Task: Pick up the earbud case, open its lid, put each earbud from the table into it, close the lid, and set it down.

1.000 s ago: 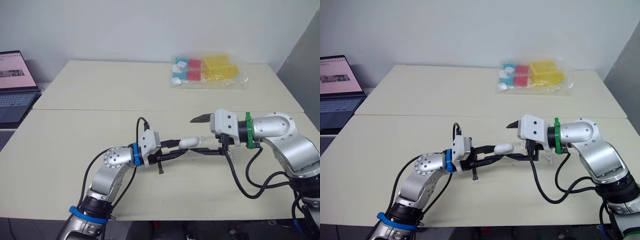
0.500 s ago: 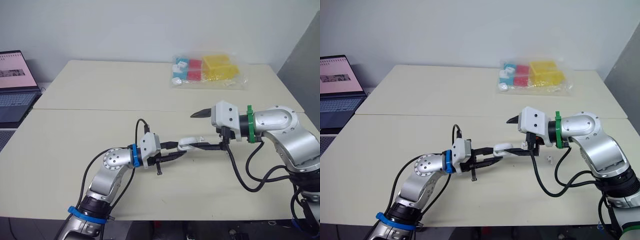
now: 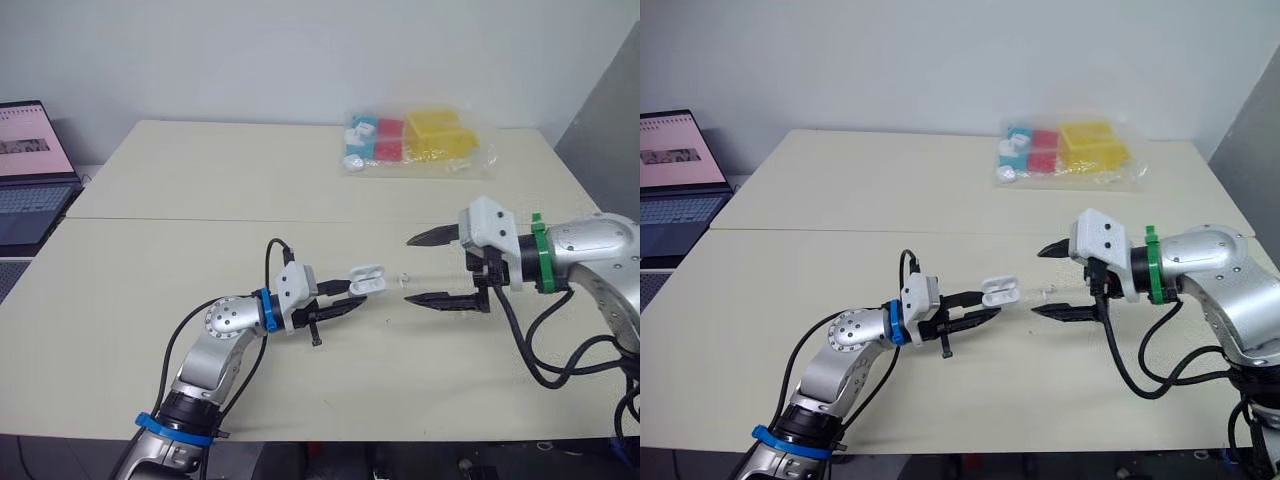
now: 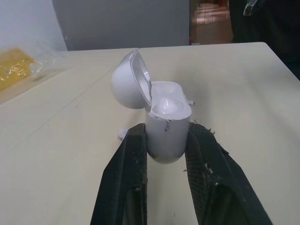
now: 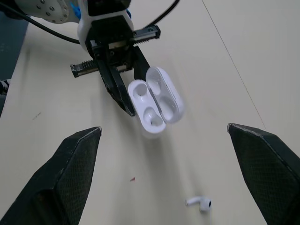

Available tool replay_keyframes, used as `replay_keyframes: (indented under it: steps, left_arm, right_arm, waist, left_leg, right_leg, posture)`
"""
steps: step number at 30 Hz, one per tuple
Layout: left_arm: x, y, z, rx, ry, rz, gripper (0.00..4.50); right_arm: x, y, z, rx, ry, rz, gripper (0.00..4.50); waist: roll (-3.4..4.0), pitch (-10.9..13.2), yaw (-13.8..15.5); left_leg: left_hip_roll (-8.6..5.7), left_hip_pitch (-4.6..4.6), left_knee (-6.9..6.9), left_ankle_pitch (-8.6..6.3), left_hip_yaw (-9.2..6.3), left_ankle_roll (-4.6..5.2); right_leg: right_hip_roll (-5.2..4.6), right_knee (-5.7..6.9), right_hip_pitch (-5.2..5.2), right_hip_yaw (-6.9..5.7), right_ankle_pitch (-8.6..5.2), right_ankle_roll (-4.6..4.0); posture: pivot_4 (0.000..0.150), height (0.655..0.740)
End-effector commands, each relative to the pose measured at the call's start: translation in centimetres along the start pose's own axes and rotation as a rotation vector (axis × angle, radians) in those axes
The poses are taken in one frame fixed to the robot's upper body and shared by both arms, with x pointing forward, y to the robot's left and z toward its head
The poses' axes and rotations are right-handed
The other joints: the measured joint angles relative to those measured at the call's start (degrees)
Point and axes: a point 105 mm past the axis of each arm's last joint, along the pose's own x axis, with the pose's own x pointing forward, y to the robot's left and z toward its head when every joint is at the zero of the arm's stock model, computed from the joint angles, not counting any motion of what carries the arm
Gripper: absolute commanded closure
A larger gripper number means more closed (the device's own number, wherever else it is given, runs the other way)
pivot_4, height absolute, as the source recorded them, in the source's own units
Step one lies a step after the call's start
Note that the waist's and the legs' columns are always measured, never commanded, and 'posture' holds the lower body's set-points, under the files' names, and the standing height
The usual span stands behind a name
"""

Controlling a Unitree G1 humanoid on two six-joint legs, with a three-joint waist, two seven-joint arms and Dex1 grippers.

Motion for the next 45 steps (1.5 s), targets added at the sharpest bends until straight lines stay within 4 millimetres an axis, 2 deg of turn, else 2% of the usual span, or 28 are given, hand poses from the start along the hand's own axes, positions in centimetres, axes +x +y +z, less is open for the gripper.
replay_keyframes:
  steps: [1, 2, 5, 12, 18, 28, 30, 32, 41, 45]
  left_arm:
    - [-0.6, 0.4, 0.8, 0.014, -0.032, 0.052, 3.75]
    - [-0.6, 0.4, 0.9, 0.013, -0.033, 0.053, 3.75]
    - [-0.4, 0.4, 1.1, 0.017, -0.037, 0.046, 3.75]
    - [0.0, 0.5, 1.4, 0.029, -0.044, 0.023, 3.75]
    - [0.1, 0.6, 1.5, 0.031, -0.044, 0.02, 3.75]
    - [0.0, 0.6, 1.5, 0.034, -0.038, 0.026, 3.75]
    - [0.0, 0.7, 1.5, 0.035, -0.037, 0.027, 3.75]
    - [0.0, 0.7, 1.4, 0.037, -0.036, 0.027, 3.75]
    - [0.1, 0.6, 1.3, 0.04, -0.03, 0.022, 3.75]
    - [-0.1, 0.4, 1.1, 0.037, -0.023, 0.024, 3.75]
  right_arm:
    - [-4.1, -1.2, -7.3, 0.25, 0.211, -0.409, 0.0]
    - [-4.5, -1.2, -8.5, 0.287, 0.237, -0.485, 0.0]
    - [-4.4, -0.8, -11.2, 0.422, 0.255, -0.638, 0.0]
    - [-3.4, -0.5, -13.7, 0.569, 0.222, -0.802, 0.0]
    - [-2.1, 0.2, -14.5, 0.609, 0.213, -0.808, 0.0]
    - [-1.0, 2.4, -15.5, 0.689, 0.266, -0.753, 0.0]
    - [-1.0, 2.3, -15.8, 0.708, 0.261, -0.768, 0.35]
    - [-1.0, 2.2, -15.9, 0.711, 0.258, -0.771, 0.89]
    - [-0.3, 2.4, -16.1, 0.696, 0.28, -0.72, 4.02]
    - [-0.2, 2.6, -15.2, 0.623, 0.284, -0.614, 4.08]
  waist:
    - [-0.33, -0.2, 1.0]
    - [-0.43, -0.3, 1.3]
    - [-0.22, -0.2, 1.0]
    - [-0.21, -0.2, 0.0]
    - [-0.19, -0.2, 0.0]
    - [-0.2, -0.2, 0.0]
    - [-0.2, -0.2, 0.0]
    - [-0.2, -0.2, 0.0]
    - [-0.21, -0.2, 0.0]
    - [-0.2, -0.2, 0.0]
  left_leg:
    - [0.0, -0.02, -0.05, 0.0, 0.0, 0.0]
    - [0.01, -0.04, -0.11, -0.01, -0.09, -0.01]
    - [-0.01, -0.11, -0.08, -0.02, 0.01, -0.04]
    - [-0.03, 0.05, 0.01, -0.01, -0.02, -0.03]
    - [-0.02, -0.05, -0.09, -0.02, 0.01, -0.02]
    - [-0.01, -0.04, -0.09, -0.02, -0.01, -0.02]
    - [-0.01, -0.03, -0.1, -0.02, -0.01, -0.02]
    - [0.0, -0.03, -0.1, -0.02, -0.01, -0.02]
    - [-0.02, -0.02, -0.05, -0.02, -0.03, -0.02]
    - [-0.03, -0.03, -0.06, -0.02, -0.02, -0.02]
  right_leg:
    - [0.01, -0.02, 0.0, -0.01, 0.0, 0.0]
    - [-0.02, -0.17, 0.13, -0.27, -0.12, -0.08]
    - [-0.17, -0.02, -0.07, 0.05, -0.11, -0.01]
    - [-0.07, -0.02, 0.05, 0.02, -0.01, 0.11]
    - [0.01, -0.11, 0.0, 0.02, -0.04, 0.07]
    - [-0.01, -0.15, 0.04, -0.02, -0.04, 0.08]
    - [0.0, -0.14, 0.04, -0.02, -0.04, 0.08]
    - [0.02, -0.14, 0.04, -0.02, -0.04, 0.08]
    - [-0.03, -0.16, 0.07, 0.02, -0.02, 0.11]
    - [-0.03, -0.17, 0.06, 0.01, -0.03, 0.1]
  posture:
    - [0.15, 0.7354]
    - [0.15, 0.7354]
    - [0.15, 0.7354]
    - [0.15, 0.7354]
    - [0.15, 0.7354]
    - [0.15, 0.7354]
    - [0.15, 0.7354]
    - [0.15, 0.7354]
    - [0.15, 0.7354]
    - [0.15, 0.7354]
